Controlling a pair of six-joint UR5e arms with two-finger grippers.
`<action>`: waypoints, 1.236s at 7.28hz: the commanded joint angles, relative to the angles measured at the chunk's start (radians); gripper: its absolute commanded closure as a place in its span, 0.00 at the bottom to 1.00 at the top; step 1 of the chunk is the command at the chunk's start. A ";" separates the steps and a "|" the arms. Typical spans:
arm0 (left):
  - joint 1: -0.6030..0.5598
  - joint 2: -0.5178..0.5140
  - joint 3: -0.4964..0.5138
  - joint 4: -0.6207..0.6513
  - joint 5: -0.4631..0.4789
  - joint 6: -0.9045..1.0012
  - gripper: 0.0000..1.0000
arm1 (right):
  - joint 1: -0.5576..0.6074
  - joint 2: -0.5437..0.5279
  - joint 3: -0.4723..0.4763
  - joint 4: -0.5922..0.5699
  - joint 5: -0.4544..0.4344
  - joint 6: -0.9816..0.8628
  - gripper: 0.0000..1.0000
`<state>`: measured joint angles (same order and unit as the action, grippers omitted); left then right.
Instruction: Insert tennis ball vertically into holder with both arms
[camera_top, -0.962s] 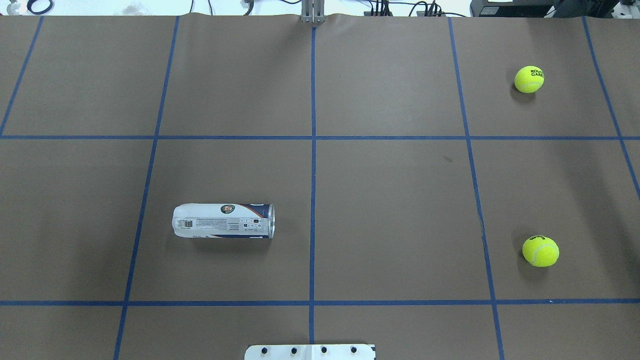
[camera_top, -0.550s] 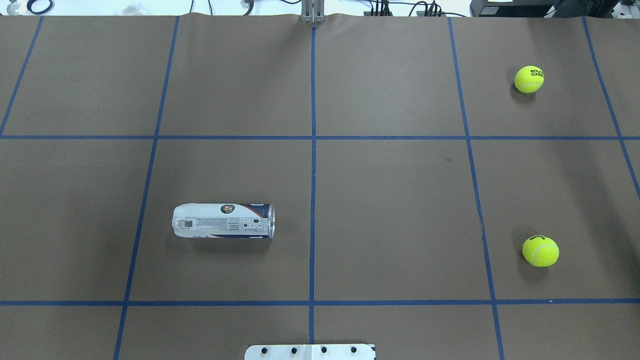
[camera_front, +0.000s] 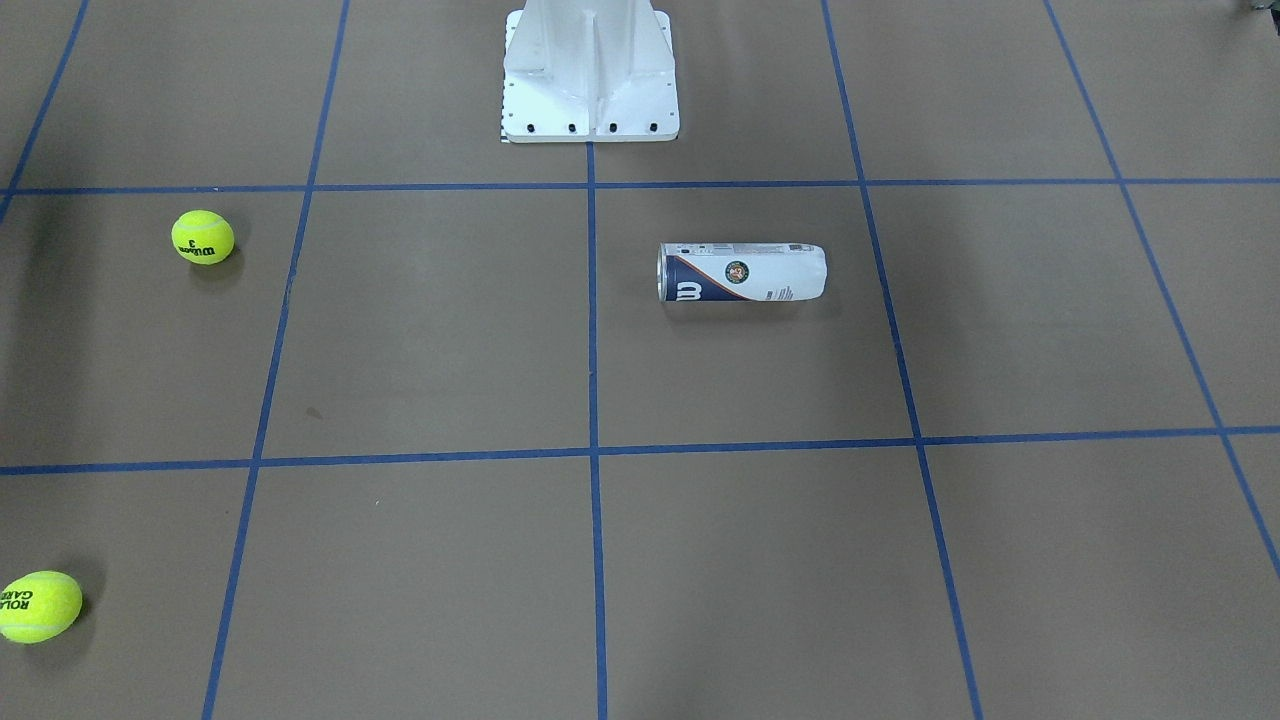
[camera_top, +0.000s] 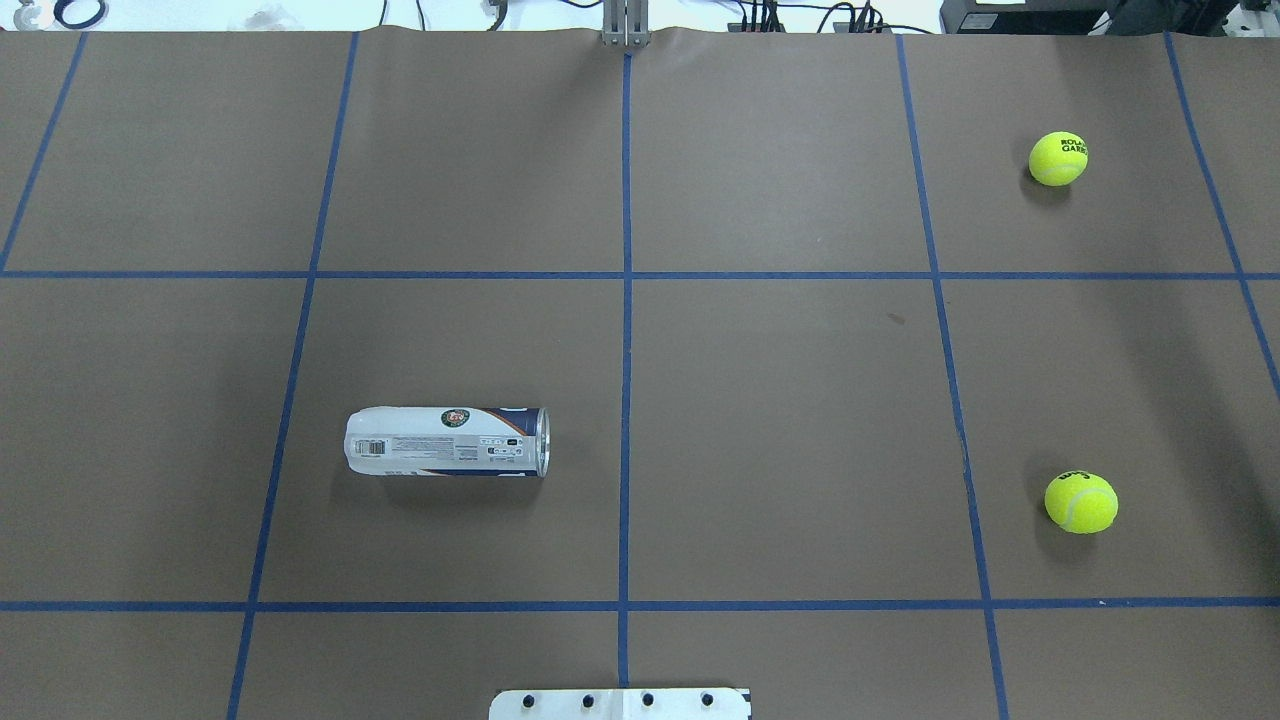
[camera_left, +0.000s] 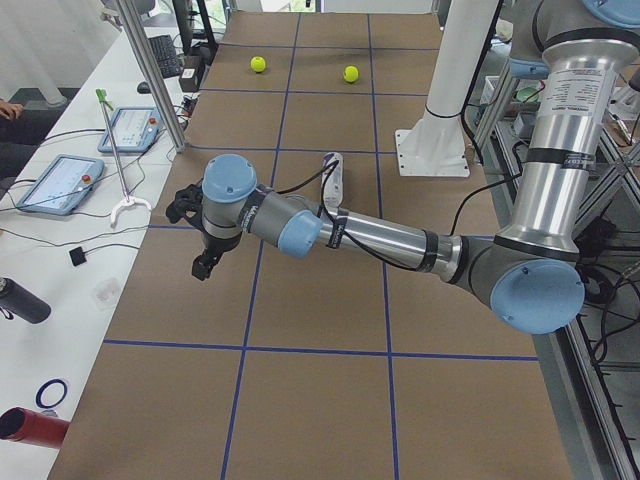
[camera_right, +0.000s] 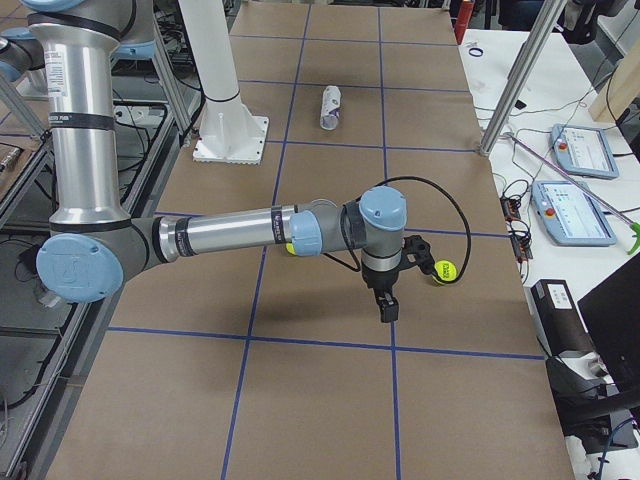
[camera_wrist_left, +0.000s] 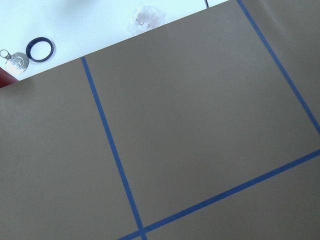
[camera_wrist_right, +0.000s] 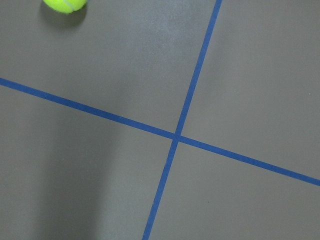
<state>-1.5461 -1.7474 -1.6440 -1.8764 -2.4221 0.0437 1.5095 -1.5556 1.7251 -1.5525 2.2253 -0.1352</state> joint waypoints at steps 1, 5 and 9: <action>0.137 -0.067 -0.005 -0.119 -0.006 -0.004 0.00 | 0.001 0.002 0.001 0.000 0.002 0.003 0.00; 0.294 -0.305 -0.008 -0.152 -0.017 -0.022 0.00 | 0.000 0.002 0.002 0.000 0.004 0.025 0.00; 0.545 -0.337 -0.082 -0.159 -0.005 -0.004 0.01 | 0.000 0.003 0.007 0.000 0.004 0.064 0.00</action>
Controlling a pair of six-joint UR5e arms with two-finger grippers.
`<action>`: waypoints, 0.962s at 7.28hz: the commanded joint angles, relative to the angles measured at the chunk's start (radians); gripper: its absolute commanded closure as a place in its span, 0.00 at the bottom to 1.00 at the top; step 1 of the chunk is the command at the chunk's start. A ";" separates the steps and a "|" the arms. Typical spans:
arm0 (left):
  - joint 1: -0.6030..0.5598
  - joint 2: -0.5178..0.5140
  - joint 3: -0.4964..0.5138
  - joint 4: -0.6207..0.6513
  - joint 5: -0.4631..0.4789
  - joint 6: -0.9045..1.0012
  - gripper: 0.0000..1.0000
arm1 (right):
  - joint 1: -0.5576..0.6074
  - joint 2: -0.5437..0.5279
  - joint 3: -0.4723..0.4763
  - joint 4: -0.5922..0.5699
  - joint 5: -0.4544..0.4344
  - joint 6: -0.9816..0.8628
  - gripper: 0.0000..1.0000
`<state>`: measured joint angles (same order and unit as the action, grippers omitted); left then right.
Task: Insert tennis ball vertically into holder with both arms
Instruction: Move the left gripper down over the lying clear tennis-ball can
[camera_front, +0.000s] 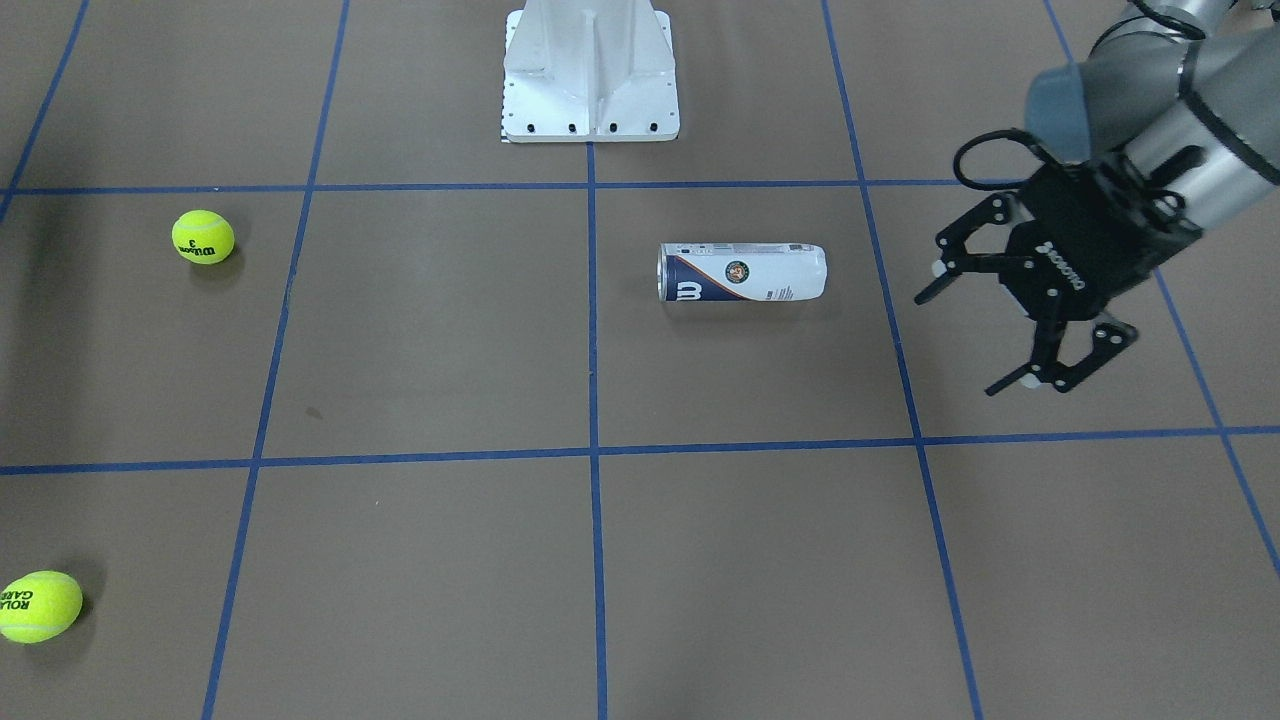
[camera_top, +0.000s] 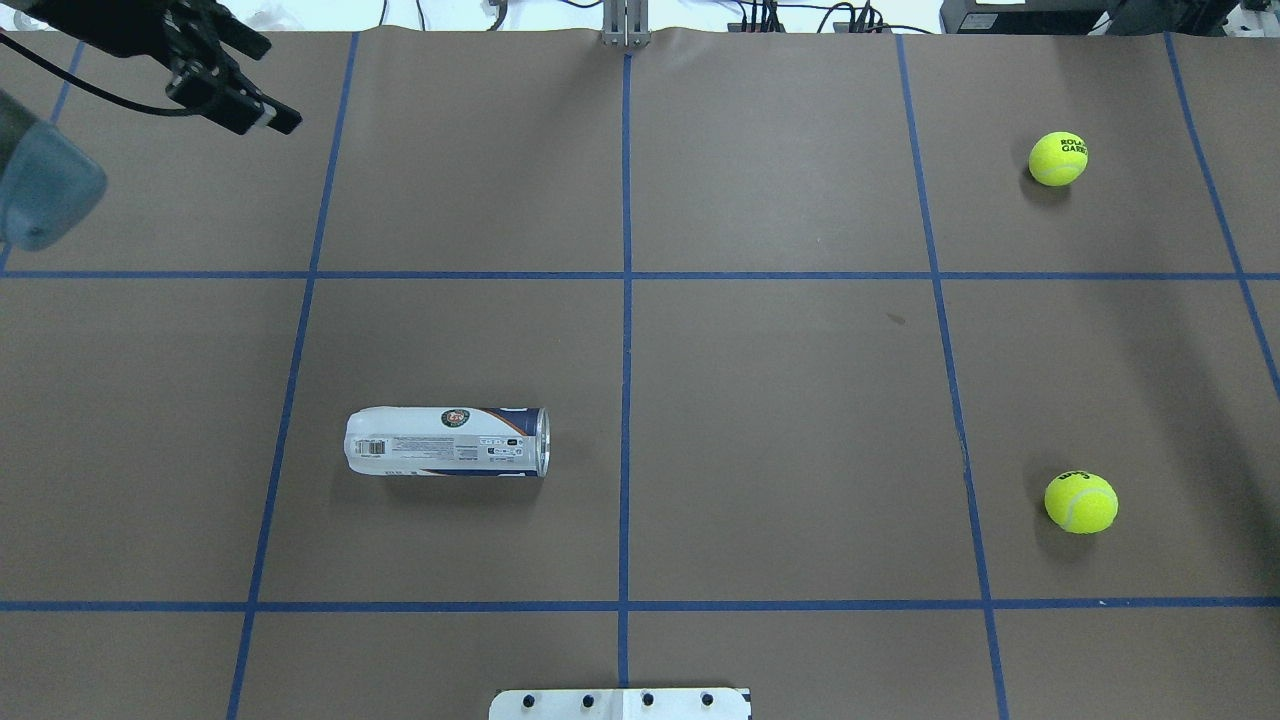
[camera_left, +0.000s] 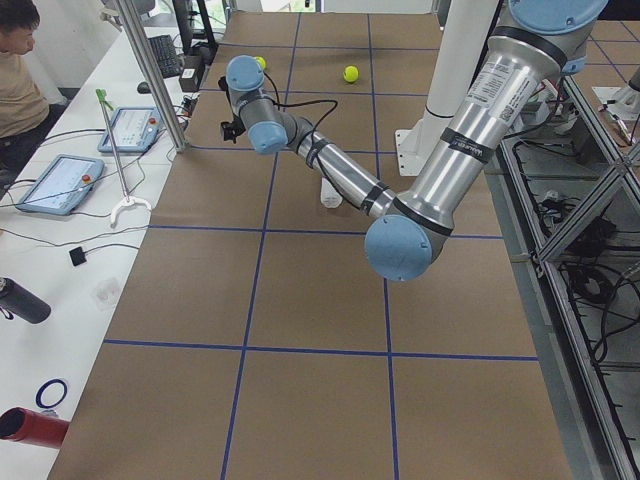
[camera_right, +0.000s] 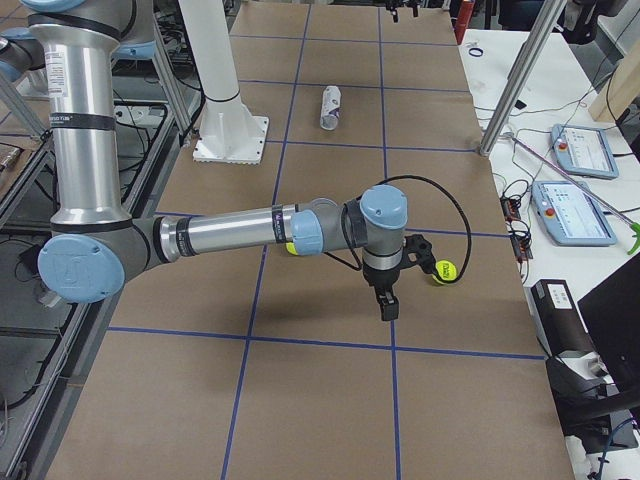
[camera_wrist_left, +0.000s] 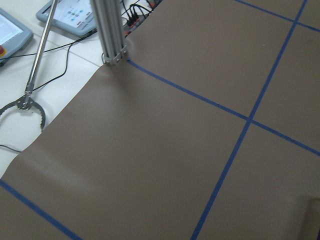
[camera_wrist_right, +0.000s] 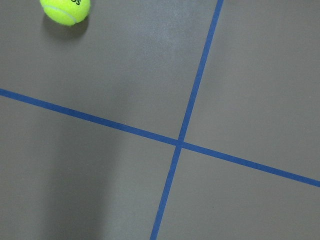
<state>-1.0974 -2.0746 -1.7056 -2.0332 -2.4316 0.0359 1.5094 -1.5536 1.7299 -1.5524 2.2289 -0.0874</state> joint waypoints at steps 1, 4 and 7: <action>0.166 -0.016 -0.037 -0.001 0.006 0.005 0.01 | 0.000 0.000 0.004 0.000 0.000 0.018 0.00; 0.285 -0.022 -0.048 0.005 0.118 0.134 0.01 | 0.000 0.001 0.002 -0.001 0.002 0.020 0.00; 0.349 -0.024 -0.054 0.097 0.169 0.260 0.00 | 0.000 0.000 0.000 -0.001 0.002 0.037 0.00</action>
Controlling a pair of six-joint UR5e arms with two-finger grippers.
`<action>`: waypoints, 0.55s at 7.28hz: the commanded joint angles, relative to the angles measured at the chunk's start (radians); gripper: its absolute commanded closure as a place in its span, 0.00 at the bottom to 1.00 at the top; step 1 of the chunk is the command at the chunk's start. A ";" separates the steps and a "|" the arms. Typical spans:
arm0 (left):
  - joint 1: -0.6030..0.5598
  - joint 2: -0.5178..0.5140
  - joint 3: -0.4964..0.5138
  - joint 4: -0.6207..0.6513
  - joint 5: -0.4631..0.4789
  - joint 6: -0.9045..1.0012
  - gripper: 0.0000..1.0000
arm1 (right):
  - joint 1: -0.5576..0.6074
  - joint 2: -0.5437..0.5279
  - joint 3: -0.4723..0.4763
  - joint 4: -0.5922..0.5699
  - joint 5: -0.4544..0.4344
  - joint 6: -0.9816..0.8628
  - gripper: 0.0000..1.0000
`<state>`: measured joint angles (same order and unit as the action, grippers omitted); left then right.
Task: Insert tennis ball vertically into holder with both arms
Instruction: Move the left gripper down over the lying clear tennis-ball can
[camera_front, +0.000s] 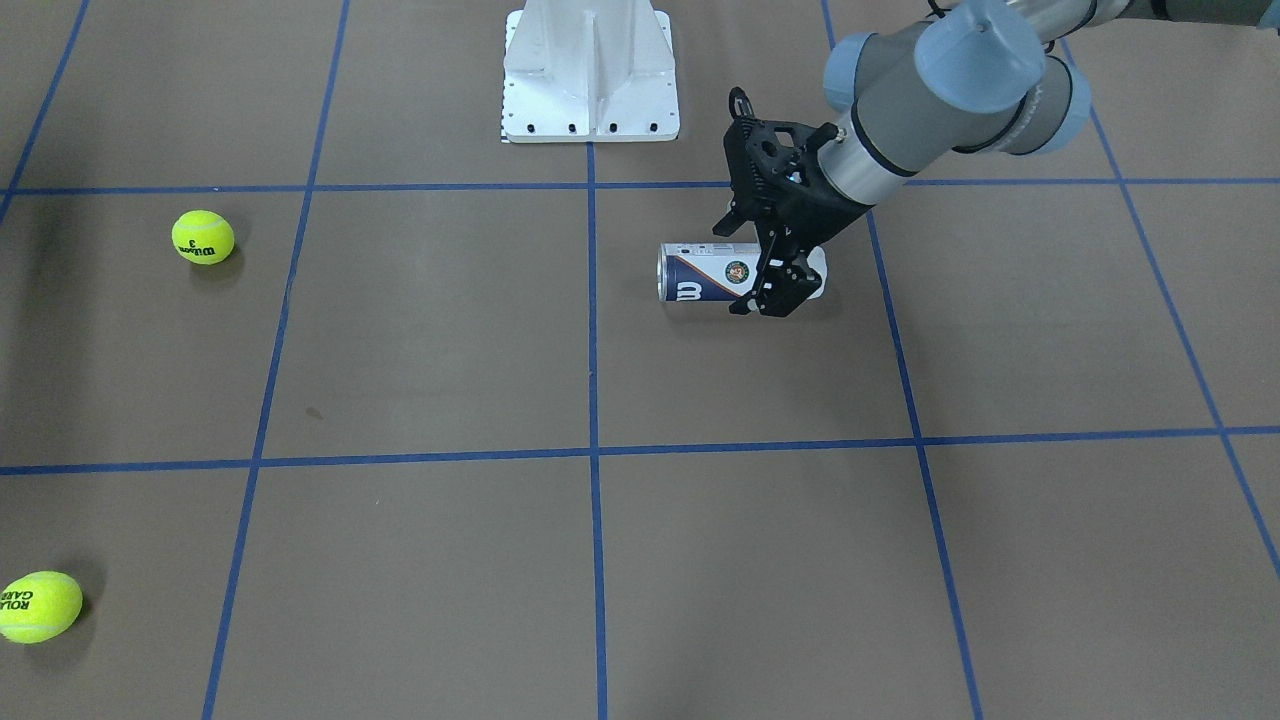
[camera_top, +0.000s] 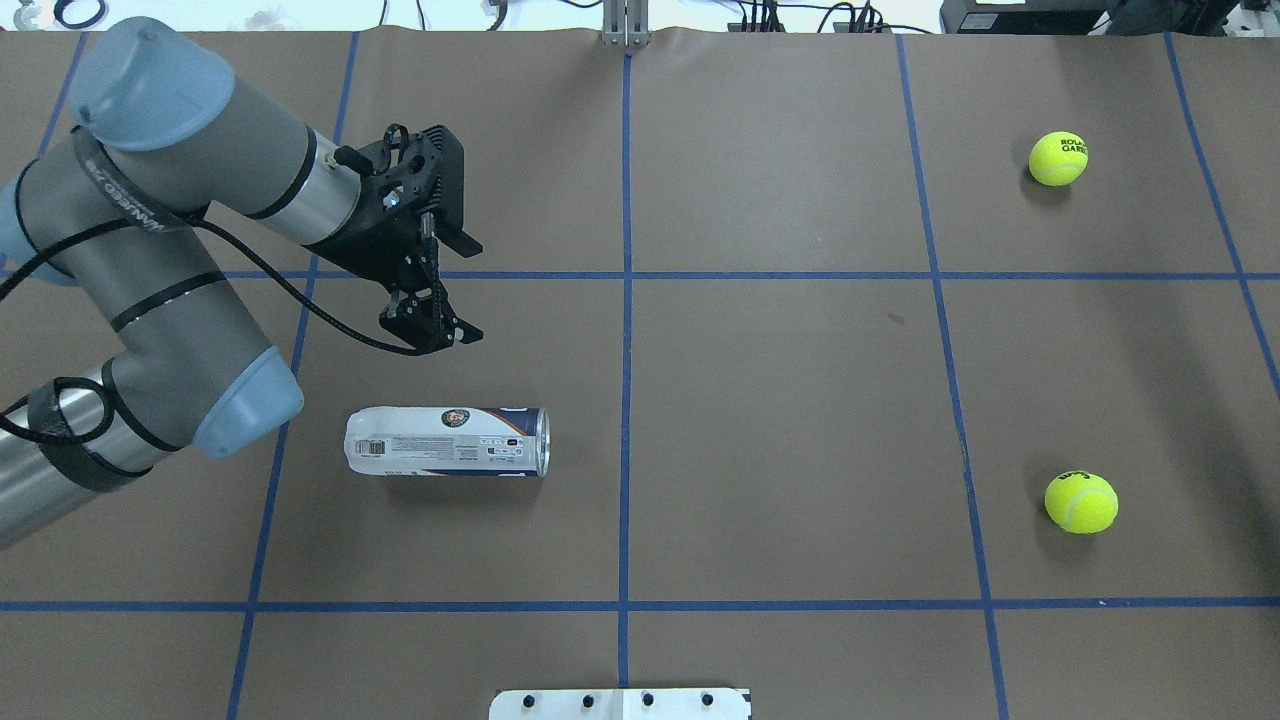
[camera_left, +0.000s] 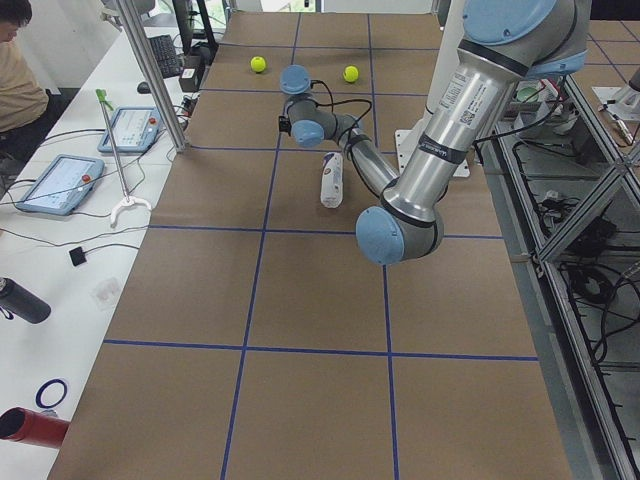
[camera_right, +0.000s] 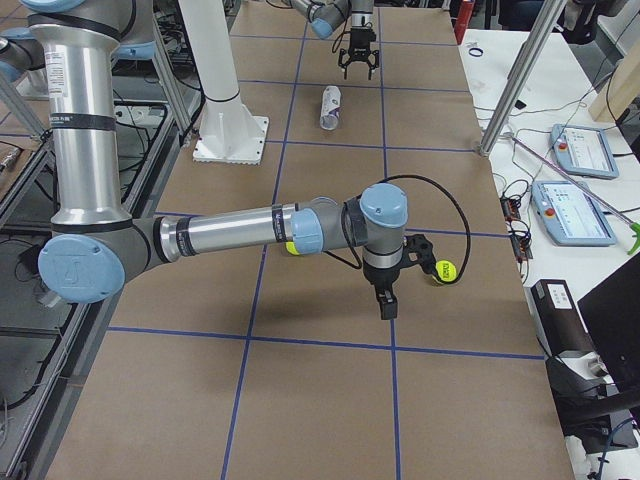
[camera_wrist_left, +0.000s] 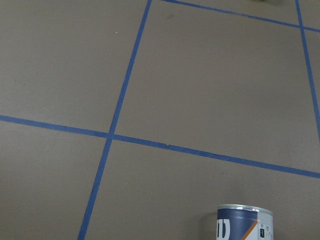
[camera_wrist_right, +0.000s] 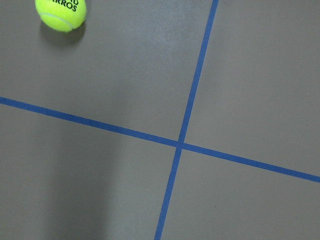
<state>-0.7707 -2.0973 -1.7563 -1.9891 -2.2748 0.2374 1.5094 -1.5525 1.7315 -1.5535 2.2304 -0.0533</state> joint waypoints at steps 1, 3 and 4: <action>0.048 -0.003 -0.006 0.090 0.044 0.069 0.00 | 0.000 0.000 -0.004 0.000 0.000 0.010 0.00; 0.141 -0.015 -0.047 0.238 0.182 0.071 0.00 | 0.000 -0.001 -0.006 0.000 0.000 0.010 0.00; 0.187 -0.027 -0.069 0.313 0.236 0.071 0.00 | 0.000 -0.001 -0.009 0.000 0.014 0.010 0.00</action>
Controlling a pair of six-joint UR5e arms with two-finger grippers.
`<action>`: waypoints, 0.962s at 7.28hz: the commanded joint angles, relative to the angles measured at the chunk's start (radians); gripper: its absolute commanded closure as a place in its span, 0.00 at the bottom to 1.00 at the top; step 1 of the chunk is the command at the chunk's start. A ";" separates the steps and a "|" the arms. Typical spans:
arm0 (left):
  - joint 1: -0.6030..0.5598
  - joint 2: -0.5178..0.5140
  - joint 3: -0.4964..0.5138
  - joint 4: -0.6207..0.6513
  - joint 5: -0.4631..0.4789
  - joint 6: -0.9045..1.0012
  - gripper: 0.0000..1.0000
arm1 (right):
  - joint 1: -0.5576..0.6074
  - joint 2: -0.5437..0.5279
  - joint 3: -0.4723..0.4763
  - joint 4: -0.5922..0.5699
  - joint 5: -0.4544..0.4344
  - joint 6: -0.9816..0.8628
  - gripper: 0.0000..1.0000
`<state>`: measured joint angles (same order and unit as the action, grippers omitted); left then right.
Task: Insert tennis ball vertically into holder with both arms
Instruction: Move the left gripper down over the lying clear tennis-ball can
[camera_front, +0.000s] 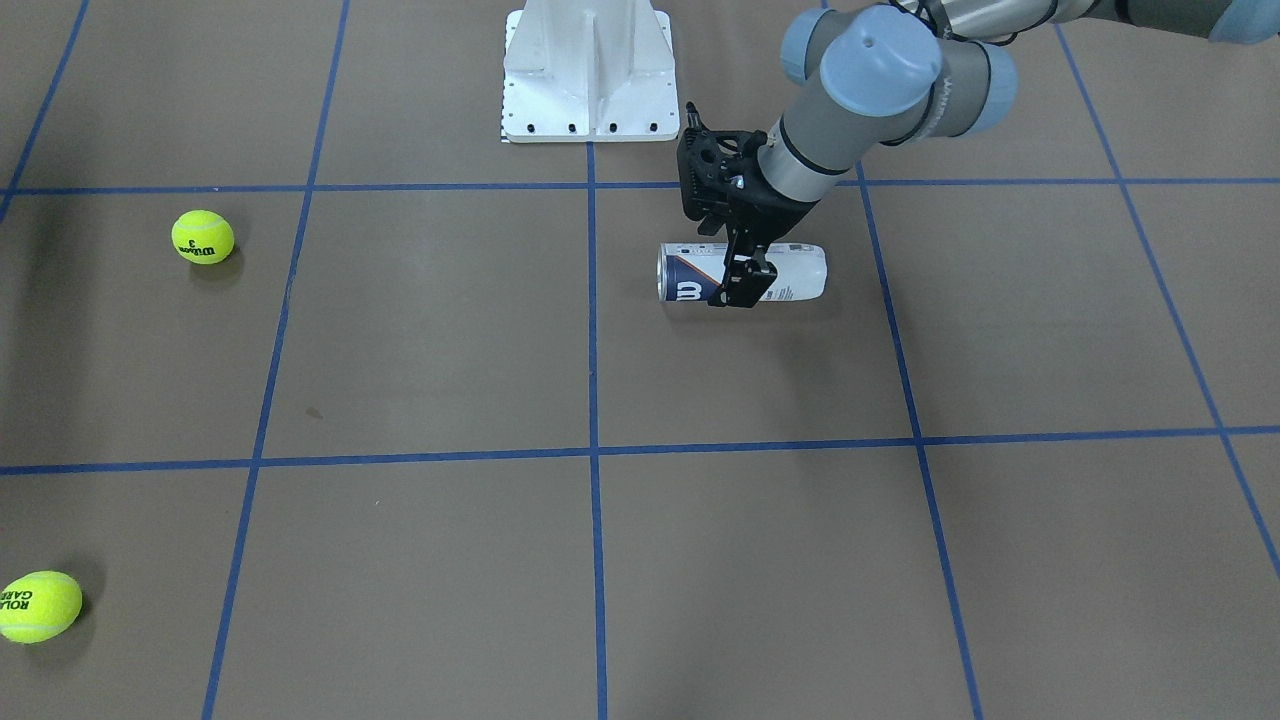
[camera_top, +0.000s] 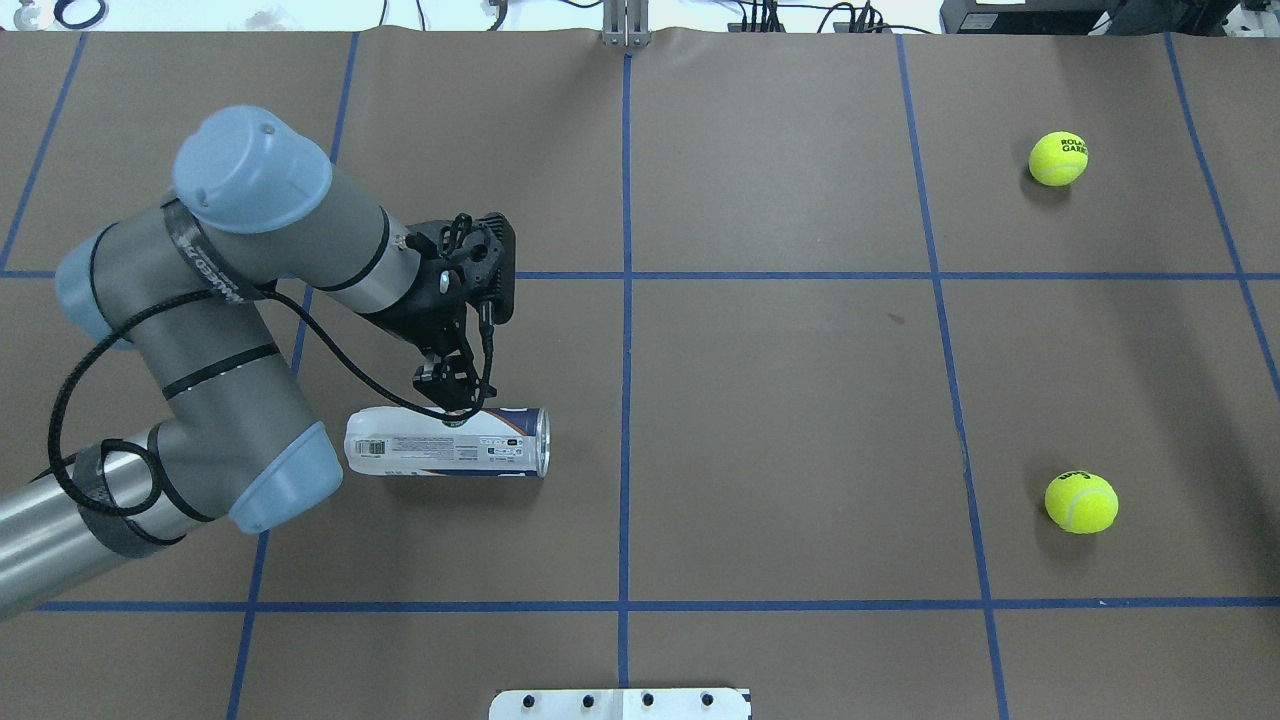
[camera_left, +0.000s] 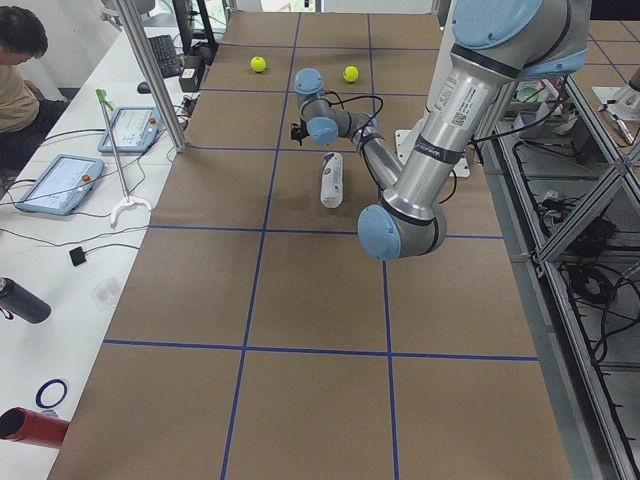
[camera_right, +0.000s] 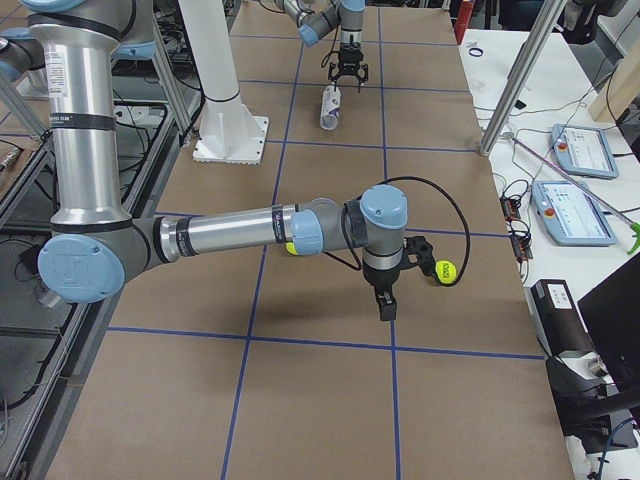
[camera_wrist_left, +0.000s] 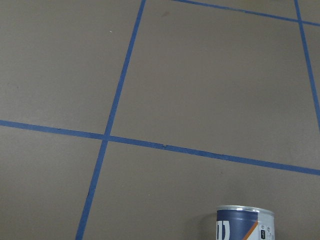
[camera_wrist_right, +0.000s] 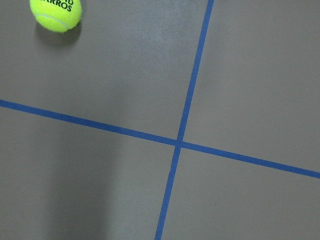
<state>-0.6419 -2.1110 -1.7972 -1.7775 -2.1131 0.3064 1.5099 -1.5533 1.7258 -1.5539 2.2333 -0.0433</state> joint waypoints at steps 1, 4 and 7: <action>0.108 -0.018 -0.028 0.119 0.147 0.002 0.00 | 0.001 -0.001 -0.003 0.000 0.020 0.000 0.00; 0.165 -0.021 -0.016 0.119 0.238 0.013 0.00 | 0.000 0.001 -0.003 0.000 0.022 0.000 0.00; 0.183 -0.032 0.002 0.121 0.282 0.013 0.00 | 0.000 0.001 -0.005 0.000 0.022 0.000 0.00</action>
<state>-0.4623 -2.1383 -1.7999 -1.6570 -1.8399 0.3188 1.5095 -1.5524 1.7222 -1.5539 2.2549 -0.0430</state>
